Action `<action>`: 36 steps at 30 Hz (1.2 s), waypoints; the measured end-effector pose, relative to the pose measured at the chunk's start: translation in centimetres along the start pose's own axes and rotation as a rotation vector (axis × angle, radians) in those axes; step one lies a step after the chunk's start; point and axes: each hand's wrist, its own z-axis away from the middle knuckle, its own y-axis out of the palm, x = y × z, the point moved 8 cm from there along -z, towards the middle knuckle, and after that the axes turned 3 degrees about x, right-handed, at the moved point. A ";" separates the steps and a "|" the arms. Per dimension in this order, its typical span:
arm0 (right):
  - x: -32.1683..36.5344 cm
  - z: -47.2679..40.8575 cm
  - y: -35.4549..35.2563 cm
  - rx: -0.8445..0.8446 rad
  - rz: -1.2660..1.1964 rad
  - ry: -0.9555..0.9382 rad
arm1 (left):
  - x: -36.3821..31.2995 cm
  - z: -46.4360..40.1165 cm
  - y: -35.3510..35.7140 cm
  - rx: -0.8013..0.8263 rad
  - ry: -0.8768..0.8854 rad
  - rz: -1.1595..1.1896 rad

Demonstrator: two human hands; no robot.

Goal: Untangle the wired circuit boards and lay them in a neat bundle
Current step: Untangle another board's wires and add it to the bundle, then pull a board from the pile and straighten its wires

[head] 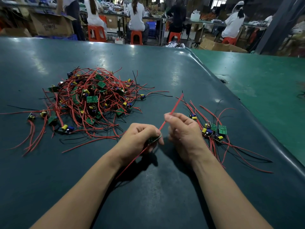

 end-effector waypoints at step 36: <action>2.3 1.5 -3.5 -0.479 -0.153 -0.292 | 0.9 -0.8 -3.1 -0.373 -0.002 0.298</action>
